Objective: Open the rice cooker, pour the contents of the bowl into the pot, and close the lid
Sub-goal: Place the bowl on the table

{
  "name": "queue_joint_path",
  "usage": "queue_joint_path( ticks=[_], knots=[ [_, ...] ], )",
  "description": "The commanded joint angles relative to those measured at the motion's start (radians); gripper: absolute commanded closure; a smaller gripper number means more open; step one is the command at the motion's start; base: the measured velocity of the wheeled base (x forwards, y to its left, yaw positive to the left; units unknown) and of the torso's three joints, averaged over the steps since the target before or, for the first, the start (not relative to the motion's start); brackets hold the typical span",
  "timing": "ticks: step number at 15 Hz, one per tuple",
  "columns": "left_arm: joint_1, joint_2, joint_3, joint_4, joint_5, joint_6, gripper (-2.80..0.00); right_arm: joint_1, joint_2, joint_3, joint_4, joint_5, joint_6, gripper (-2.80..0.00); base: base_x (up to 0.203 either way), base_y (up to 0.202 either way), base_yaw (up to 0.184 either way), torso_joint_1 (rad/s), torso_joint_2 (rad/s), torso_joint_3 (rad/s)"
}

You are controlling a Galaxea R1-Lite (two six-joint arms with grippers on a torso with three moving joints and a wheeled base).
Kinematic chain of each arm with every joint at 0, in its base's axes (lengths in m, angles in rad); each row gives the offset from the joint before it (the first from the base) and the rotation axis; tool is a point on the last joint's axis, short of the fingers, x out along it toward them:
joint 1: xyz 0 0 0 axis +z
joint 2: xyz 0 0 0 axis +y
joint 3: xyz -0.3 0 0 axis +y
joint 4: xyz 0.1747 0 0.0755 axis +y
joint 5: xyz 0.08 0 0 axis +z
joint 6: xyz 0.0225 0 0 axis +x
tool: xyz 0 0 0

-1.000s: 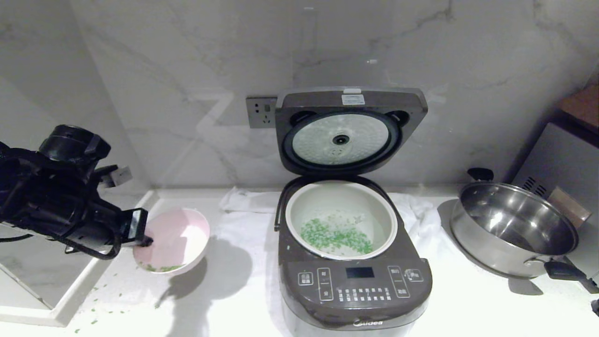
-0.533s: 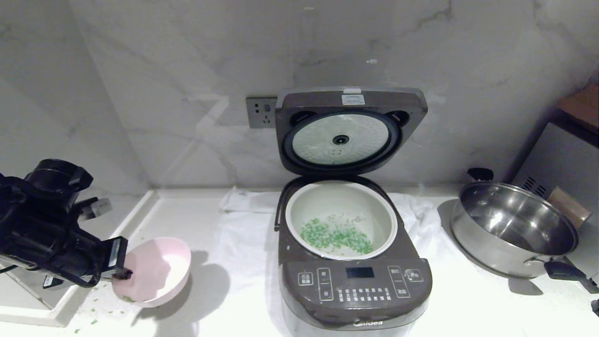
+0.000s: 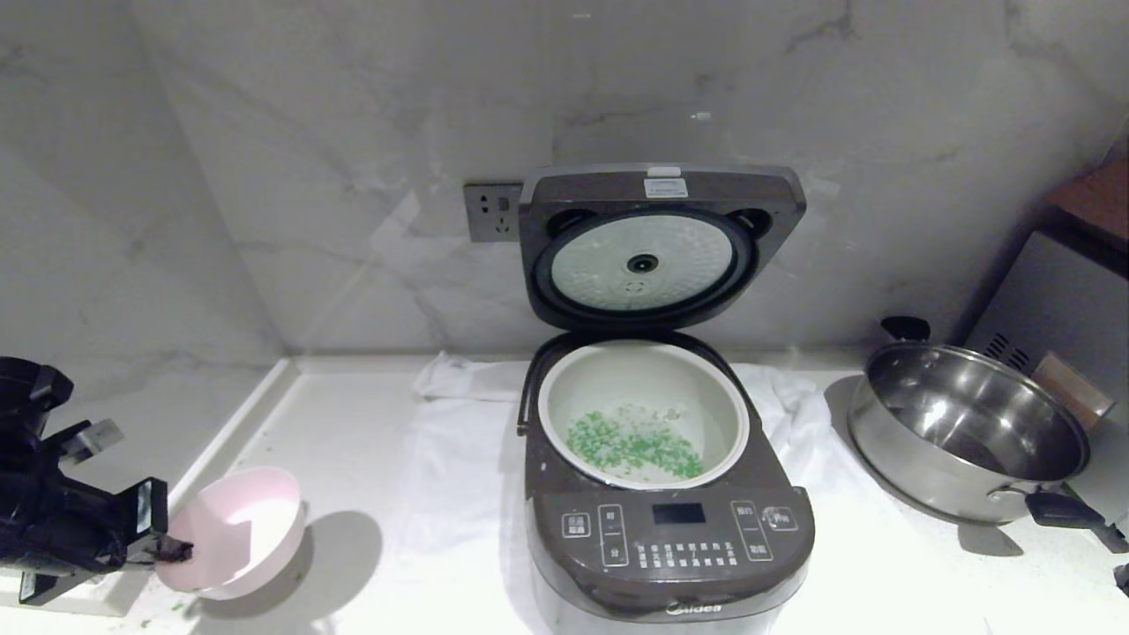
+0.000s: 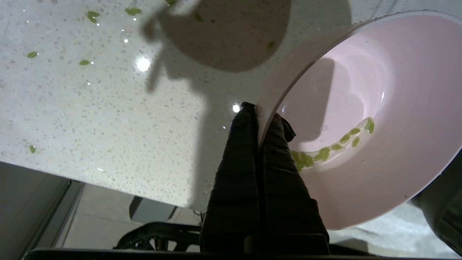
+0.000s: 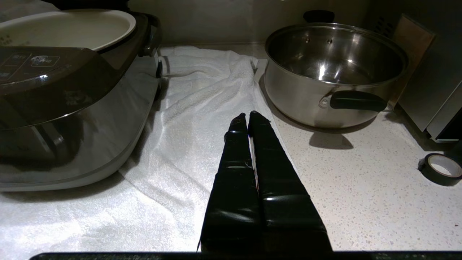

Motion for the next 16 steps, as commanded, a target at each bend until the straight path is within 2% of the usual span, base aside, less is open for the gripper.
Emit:
queue_joint_path(
  ticks=[1,4,6,8,10,14,16],
  knots=[
    [0.022,-0.009,0.117,-0.114,0.006,0.003,0.0,0.0,0.0,0.002,0.0,0.0,0.0,0.0,0.0,0.0,0.0,0.0,0.0,0.0],
    [0.023,-0.03,0.203,-0.144,0.035,0.081,0.0,0.0,0.0,0.002,0.0,0.0,0.0,0.0,0.0,0.0,0.0,0.0,0.0,0.0],
    [0.044,-0.017,0.209,-0.154,0.093,0.083,0.0,0.0,0.0,0.002,0.0,0.0,0.0,0.0,0.0,0.0,0.0,0.0,0.0,0.0],
    [0.094,0.003,0.228,-0.216,0.123,0.101,0.0,0.0,0.0,0.002,0.0,0.0,0.001,0.0,0.0,0.0,0.0,0.0,0.0,0.0],
    [0.115,0.032,0.236,-0.235,0.21,0.121,0.0,0.0,0.0,0.002,0.0,0.0,0.0,0.0,0.0,0.0,0.0,0.0,0.0,0.0],
    [0.159,0.125,0.244,-0.303,0.232,0.137,0.0,0.0,0.0,0.002,0.0,0.0,0.0,0.0,0.0,0.0,0.0,0.0,0.0,0.0],
    [0.193,0.163,0.262,-0.333,0.241,0.187,0.0,0.0,0.0,0.002,0.0,0.0,0.0,0.0,0.0,0.0,0.0,0.0,0.0,0.0]
  ],
)
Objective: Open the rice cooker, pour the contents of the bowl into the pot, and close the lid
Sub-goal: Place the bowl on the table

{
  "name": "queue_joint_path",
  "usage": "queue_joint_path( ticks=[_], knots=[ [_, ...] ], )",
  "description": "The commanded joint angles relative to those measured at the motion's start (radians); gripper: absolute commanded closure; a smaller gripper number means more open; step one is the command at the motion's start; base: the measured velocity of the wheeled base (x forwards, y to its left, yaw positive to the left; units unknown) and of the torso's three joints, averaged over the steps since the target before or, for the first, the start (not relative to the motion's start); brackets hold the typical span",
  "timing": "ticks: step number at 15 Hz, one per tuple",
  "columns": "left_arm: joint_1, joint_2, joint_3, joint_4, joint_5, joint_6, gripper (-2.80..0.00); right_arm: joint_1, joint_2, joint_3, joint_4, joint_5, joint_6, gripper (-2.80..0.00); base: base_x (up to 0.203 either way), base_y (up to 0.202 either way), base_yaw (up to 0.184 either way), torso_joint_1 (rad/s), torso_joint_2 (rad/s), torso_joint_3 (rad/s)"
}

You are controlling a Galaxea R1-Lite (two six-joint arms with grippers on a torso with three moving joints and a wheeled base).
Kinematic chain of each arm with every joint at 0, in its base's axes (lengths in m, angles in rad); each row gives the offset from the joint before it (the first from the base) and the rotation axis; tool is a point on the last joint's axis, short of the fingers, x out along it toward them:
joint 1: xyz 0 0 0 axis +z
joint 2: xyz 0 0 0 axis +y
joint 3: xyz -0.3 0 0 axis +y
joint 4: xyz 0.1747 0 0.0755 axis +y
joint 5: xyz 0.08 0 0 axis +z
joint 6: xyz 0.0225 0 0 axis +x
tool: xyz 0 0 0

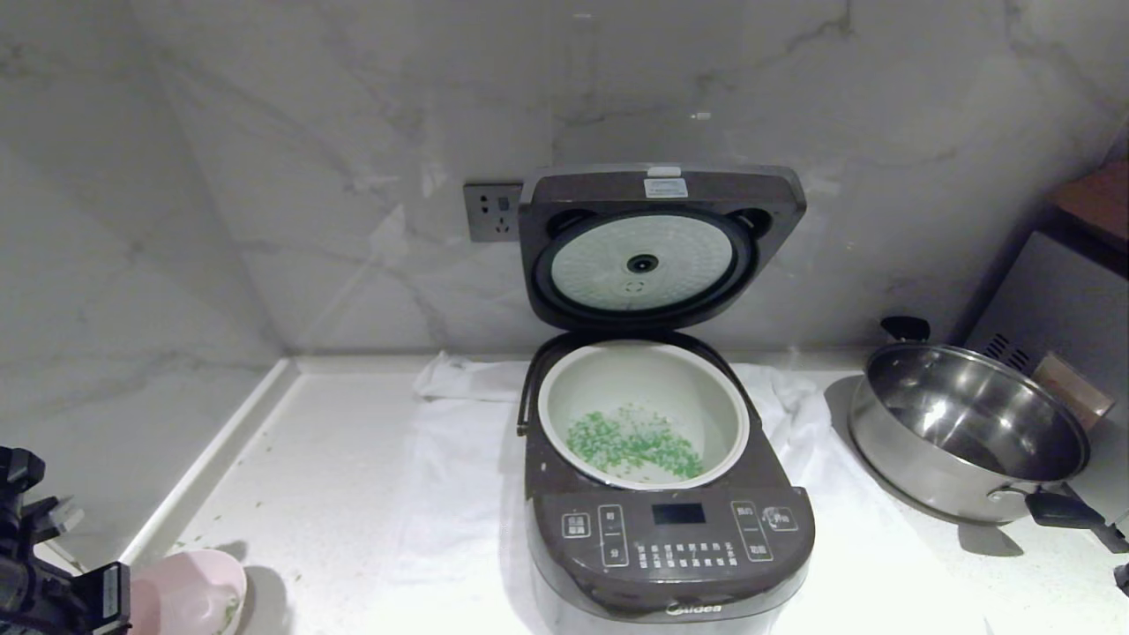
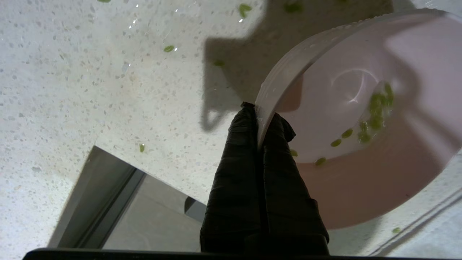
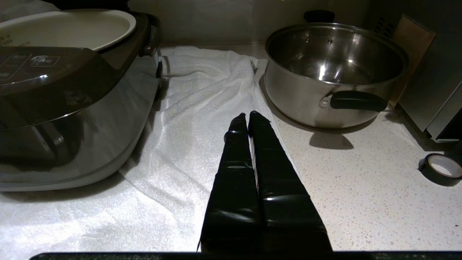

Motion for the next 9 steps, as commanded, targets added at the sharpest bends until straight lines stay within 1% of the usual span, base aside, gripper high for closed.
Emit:
queue_joint_path(
  ticks=[1,4,6,7,9],
  knots=[
    [0.026,0.063,0.024,-0.007,0.003,0.033,0.0,0.0,0.0,0.002,0.0,0.0,0.0,0.0,0.0,0.0,0.0,0.0,0.0,0.0],
    [0.04,0.114,0.011,-0.017,0.009,0.036,0.0,0.0,0.0,0.002,0.0,0.0,0.0,0.0,0.0,0.0,0.0,0.0,0.0,0.0],
    [0.062,0.146,0.019,-0.086,0.024,0.052,0.0,0.0,0.0,0.002,0.0,0.0,0.0,0.0,0.0,0.0,0.0,0.0,0.0,0.0],
    [0.068,0.159,0.024,-0.099,0.031,0.062,0.0,0.0,0.0,0.002,0.0,0.0,0.0,0.0,0.0,0.0,0.0,0.0,0.0,0.0],
    [0.061,0.162,0.027,-0.099,0.027,0.062,0.0,0.0,0.0,0.002,0.0,0.0,0.0,0.0,0.0,0.0,0.0,0.0,0.0,0.0]
  ],
)
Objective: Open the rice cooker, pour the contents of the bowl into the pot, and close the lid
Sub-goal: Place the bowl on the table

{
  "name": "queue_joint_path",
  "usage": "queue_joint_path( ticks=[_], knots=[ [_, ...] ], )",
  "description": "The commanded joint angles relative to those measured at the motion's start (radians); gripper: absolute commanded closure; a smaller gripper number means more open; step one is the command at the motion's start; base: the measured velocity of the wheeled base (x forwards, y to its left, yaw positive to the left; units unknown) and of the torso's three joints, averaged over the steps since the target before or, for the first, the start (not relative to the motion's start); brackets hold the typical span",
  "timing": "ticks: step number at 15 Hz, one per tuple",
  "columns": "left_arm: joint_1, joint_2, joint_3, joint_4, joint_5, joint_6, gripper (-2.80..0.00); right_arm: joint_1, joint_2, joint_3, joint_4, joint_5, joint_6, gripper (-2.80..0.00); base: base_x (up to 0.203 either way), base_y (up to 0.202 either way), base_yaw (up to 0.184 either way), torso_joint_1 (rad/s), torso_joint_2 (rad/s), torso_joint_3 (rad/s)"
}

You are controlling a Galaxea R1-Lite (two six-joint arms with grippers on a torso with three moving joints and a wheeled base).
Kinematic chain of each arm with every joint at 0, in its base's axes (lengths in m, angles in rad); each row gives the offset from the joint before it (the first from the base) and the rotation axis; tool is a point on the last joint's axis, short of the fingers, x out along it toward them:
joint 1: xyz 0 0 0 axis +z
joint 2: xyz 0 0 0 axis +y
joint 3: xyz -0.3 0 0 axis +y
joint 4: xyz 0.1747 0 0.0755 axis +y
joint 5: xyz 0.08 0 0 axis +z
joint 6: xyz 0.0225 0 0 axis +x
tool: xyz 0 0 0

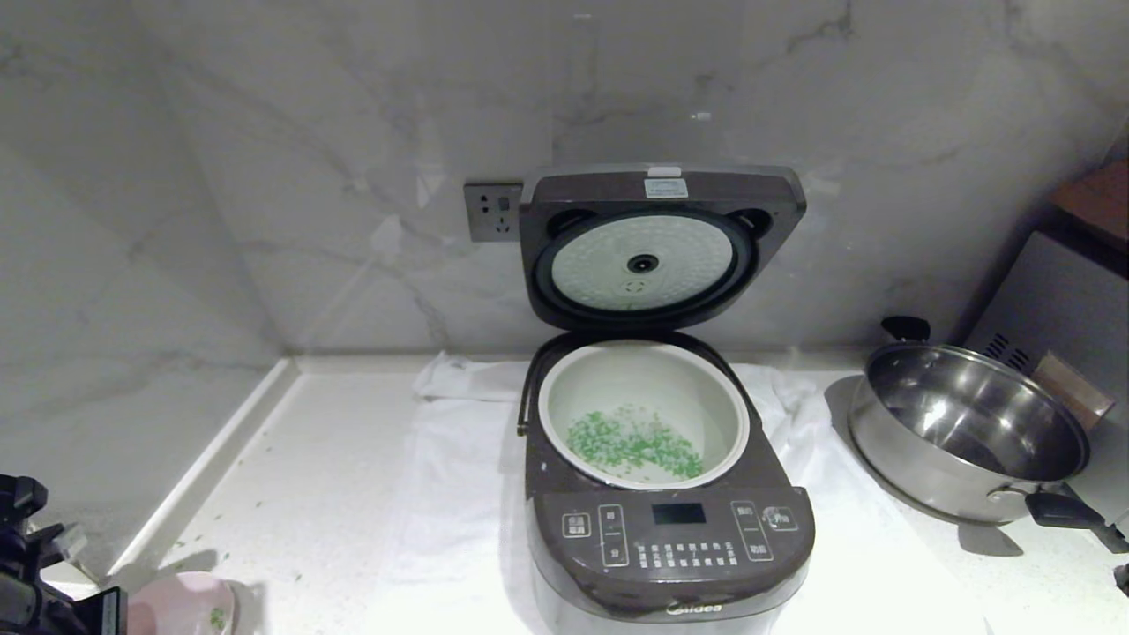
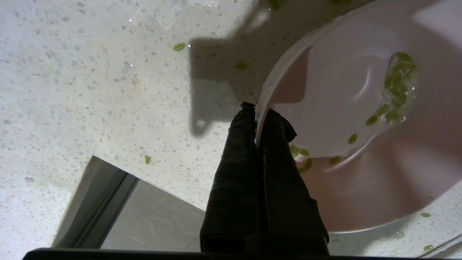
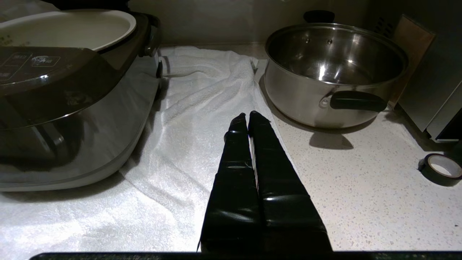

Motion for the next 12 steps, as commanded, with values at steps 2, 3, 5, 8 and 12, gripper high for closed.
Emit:
queue_joint_path(
  ticks=[2,3,5,8,12],
  knots=[
    [-0.019,0.012,0.012,0.001,-0.006,-0.001,-2.8,0.0,0.0,0.002,0.0,0.0,0.0,0.0,0.0,0.0,0.0,0.0,0.0,0.0],
    [-0.019,0.005,0.007,0.001,-0.006,-0.001,-2.8,0.0,0.0,0.002,0.0,0.0,0.0,0.0,0.0,0.0,0.0,0.0,0.0,0.0],
    [-0.018,-0.024,0.003,0.001,-0.008,-0.004,-2.8,0.0,0.0,0.002,0.0,0.0,0.0,0.0,0.0,0.0,0.0,0.0,0.0,0.0],
    [-0.022,-0.109,0.004,0.007,-0.011,-0.002,-2.8,0.0,0.0,0.002,0.0,0.0,0.0,0.0,0.0,0.0,0.0,0.0,0.0,0.0],
    [-0.082,-0.256,-0.001,0.081,-0.045,-0.002,-2.8,0.0,0.0,0.002,0.0,0.0,0.0,0.0,0.0,0.0,0.0,0.0,0.0,0.0]
  ],
)
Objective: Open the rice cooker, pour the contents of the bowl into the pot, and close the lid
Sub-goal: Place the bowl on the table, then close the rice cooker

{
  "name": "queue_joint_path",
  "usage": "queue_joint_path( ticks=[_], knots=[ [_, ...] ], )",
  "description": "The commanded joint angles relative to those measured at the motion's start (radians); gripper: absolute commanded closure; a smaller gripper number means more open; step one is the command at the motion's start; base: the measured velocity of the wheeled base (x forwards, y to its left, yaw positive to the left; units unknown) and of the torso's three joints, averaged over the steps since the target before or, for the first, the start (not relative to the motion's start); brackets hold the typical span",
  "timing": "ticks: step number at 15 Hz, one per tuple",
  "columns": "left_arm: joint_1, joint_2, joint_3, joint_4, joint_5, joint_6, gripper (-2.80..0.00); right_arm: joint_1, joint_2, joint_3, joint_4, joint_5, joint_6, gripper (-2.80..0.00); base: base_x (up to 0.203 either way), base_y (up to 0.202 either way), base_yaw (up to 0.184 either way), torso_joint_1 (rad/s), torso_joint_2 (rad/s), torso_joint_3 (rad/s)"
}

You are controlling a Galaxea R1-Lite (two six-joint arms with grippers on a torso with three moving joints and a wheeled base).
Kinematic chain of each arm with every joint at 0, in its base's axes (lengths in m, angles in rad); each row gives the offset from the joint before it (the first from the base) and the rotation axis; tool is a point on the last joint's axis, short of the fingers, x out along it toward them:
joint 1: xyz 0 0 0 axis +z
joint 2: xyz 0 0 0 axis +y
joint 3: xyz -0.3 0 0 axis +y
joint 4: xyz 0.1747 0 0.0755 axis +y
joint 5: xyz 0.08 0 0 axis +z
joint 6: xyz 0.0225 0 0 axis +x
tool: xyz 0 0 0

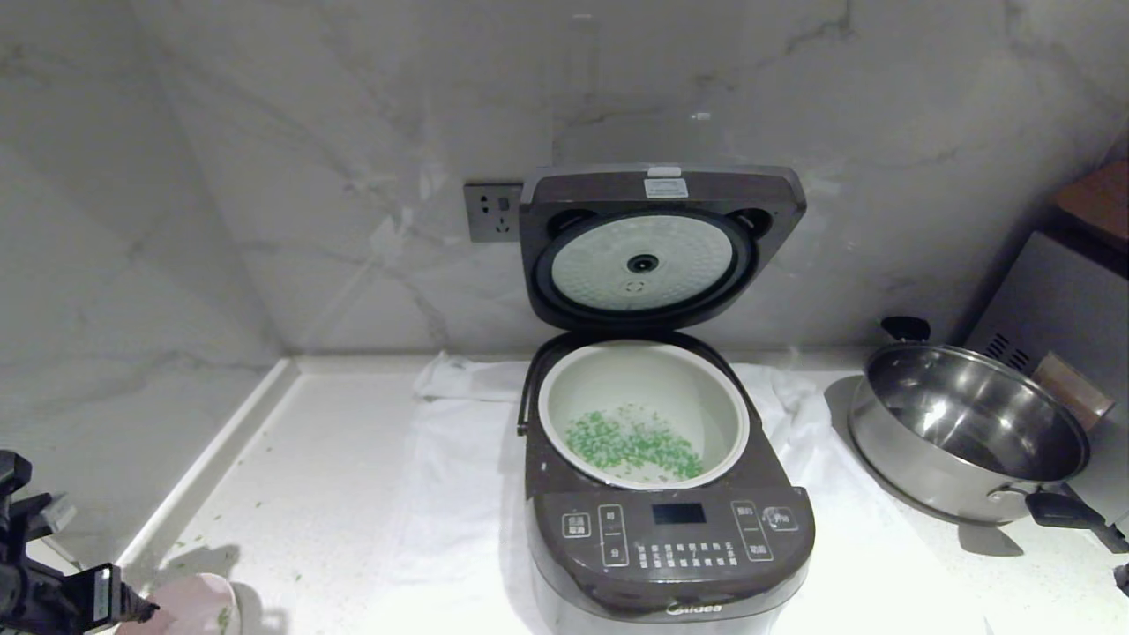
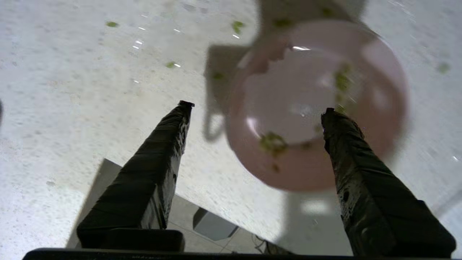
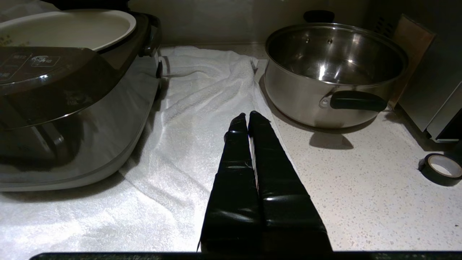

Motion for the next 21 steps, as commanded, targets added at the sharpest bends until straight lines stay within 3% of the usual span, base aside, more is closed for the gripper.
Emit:
queue_joint_path(
  ticks=[1,4,9,12,16,17,21],
  knots=[
    [-0.043,-0.135,-0.002,0.085,-0.057,0.001,-2.8,0.0,0.0,0.002,0.0,0.0,0.0,0.0,0.0,0.0,0.0,0.0,0.0,0.0],
    [-0.184,-0.264,-0.016,0.202,-0.132,-0.002,-2.8,0.0,0.0,0.002,0.0,-0.001,0.0,0.0,0.0,0.0,0.0,0.0,0.0,0.0],
    [-0.398,-0.337,-0.081,0.221,-0.211,-0.018,-2.8,0.0,0.0,0.002,0.0,0.0,0.0,0.0,0.0,0.0,0.0,0.0,0.0,0.0],
    [-0.549,-0.372,-0.173,0.214,-0.217,-0.11,-2.8,0.0,0.0,0.002,0.0,0.0,0.0,0.0,0.0,0.0,0.0,0.0,0.0,0.0],
    [-0.755,-0.4,-0.202,0.097,-0.213,-0.223,-2.8,0.0,0.0,0.002,0.0,0.0,0.0,0.0,0.0,0.0,0.0,0.0,0.0,0.0],
    [-0.785,-0.4,-0.207,0.072,-0.212,-0.269,-2.8,0.0,0.0,0.002,0.0,0.0,0.0,0.0,0.0,0.0,0.0,0.0,0.0,0.0],
    [-0.891,-0.389,-0.258,0.066,-0.205,-0.341,-2.8,0.0,0.0,0.002,0.0,0.0,0.0,0.0,0.0,0.0,0.0,0.0,0.0,0.0]
  ],
)
